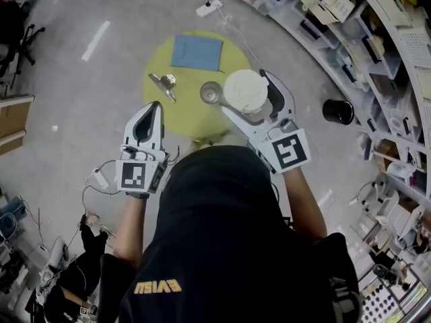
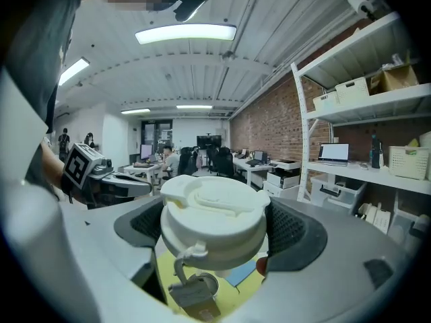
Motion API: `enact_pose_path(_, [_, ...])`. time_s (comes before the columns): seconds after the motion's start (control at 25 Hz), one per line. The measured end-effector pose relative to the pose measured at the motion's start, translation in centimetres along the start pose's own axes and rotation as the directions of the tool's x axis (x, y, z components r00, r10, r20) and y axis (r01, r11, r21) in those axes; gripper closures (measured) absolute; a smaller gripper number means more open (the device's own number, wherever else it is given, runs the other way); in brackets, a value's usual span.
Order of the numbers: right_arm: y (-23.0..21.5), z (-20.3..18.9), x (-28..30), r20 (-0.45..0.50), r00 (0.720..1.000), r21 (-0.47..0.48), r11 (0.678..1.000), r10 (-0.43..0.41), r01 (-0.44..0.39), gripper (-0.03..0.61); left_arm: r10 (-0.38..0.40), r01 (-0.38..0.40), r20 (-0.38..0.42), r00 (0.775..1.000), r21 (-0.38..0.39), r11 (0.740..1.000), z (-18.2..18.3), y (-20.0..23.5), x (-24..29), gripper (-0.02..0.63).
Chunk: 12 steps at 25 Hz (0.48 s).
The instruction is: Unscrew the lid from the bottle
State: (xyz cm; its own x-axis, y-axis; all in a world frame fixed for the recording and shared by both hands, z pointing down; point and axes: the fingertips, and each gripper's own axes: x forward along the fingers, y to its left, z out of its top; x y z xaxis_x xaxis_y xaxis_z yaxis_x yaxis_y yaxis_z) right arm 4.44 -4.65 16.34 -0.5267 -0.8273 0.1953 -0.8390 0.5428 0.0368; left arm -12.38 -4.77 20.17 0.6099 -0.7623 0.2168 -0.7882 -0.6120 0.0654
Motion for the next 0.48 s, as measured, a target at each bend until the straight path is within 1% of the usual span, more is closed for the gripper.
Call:
enact_pose_path(0.08, [0.1, -0.3, 0.0, -0.027, 1.0, 0.013, 1.0, -0.001, 0.001, 0.124, 0.017, -0.017, -0.005, 1.0, 0.016, 1.0, 0.0, 0.9, -0.1, 0.595])
enact_pose_path(0.16, [0.3, -0.2, 0.1, -0.032, 0.999, 0.035, 0.999, 0.004, -0.003, 0.124, 0.044, -0.044, 0.017, 0.999, -0.013, 0.999, 0.6, 1.3, 0.2, 0.595])
enact_pose_path(0.24, [0.6, 0.2, 0.3, -0.015, 1.0, 0.064, 0.998, 0.008, -0.007, 0.124, 0.059, -0.056, 0.042, 0.997, -0.048, 0.997, 1.3, 1.4, 0.3, 0.595])
enact_pose_path(0.32, [0.7, 0.6, 0.6, -0.003, 1.0, 0.078, 0.997, 0.007, -0.007, 0.124, 0.049, -0.047, 0.05, 0.998, -0.047, 0.998, 1.7, 1.3, 0.4, 0.595])
enact_pose_path(0.48, [0.7, 1.2, 1.3, 0.004, 1.0, 0.064, 0.998, 0.006, -0.006, 0.124, 0.031, -0.03, 0.034, 0.999, -0.032, 0.999, 1.8, 1.3, 0.0, 0.595])
